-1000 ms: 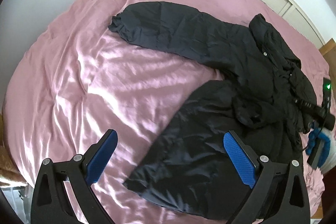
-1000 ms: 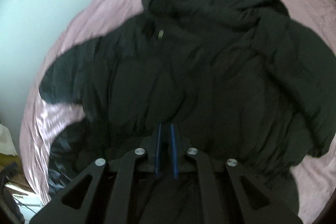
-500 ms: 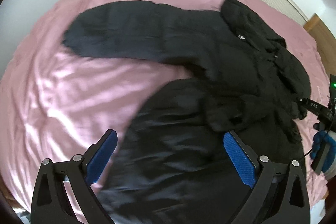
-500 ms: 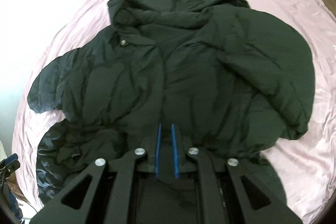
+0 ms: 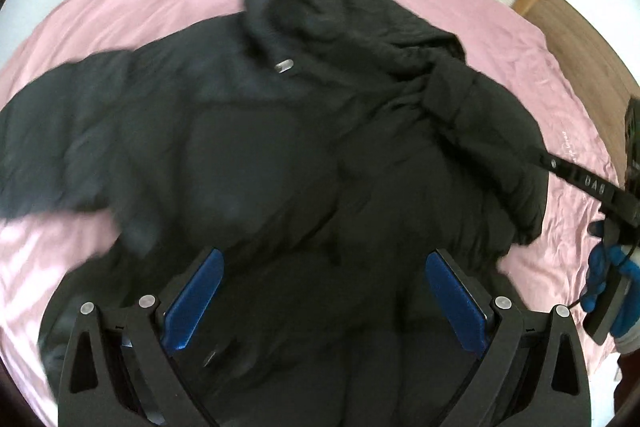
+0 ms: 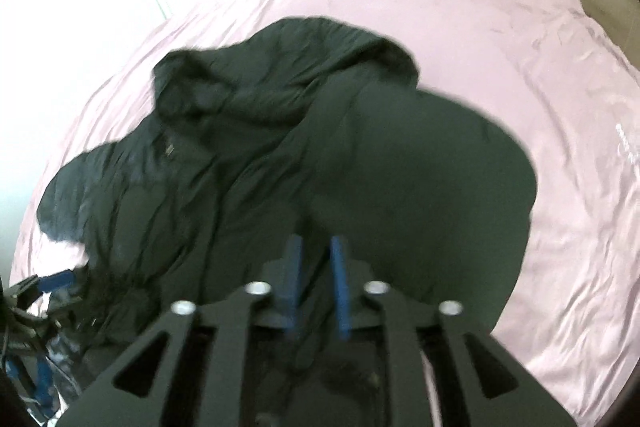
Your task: Fold large clothes
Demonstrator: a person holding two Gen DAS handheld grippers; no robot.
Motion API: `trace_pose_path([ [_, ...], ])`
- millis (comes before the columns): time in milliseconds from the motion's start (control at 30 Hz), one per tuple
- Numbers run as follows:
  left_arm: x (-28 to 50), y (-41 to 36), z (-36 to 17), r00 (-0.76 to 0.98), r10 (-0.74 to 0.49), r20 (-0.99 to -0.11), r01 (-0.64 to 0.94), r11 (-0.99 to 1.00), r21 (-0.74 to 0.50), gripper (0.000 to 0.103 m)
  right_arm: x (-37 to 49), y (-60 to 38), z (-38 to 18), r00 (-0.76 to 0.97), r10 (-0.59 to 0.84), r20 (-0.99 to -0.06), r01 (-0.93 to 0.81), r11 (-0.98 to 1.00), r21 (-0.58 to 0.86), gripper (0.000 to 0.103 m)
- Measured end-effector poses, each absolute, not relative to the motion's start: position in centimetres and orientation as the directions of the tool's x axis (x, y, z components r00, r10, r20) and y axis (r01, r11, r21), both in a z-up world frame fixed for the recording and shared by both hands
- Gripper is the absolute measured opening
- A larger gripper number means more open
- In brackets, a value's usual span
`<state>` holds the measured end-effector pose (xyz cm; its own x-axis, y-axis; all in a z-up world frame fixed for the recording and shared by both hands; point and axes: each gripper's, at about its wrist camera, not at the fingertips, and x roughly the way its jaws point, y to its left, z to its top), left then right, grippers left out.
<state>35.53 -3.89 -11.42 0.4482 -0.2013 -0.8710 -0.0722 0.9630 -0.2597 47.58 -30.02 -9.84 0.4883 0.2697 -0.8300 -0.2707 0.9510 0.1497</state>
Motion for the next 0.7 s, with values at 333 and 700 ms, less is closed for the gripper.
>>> trace_pose_path([
  [333, 48.2, -10.6, -11.9, 0.489, -0.300, -0.819, 0.072, 0.950, -0.304, 0.100, 56.0, -33.3, -9.2, 0.576, 0.285, -0.766, -0.213, 0.957, 0.196, 0.040],
  [700, 57.6, -15.5, -15.6, 0.410, -0.412, -0.813, 0.140, 0.910, -0.390, 0.100, 56.7, -37.0, -11.8, 0.573, 0.251, -0.780, -0.168, 0.968, 0.188, 0.045],
])
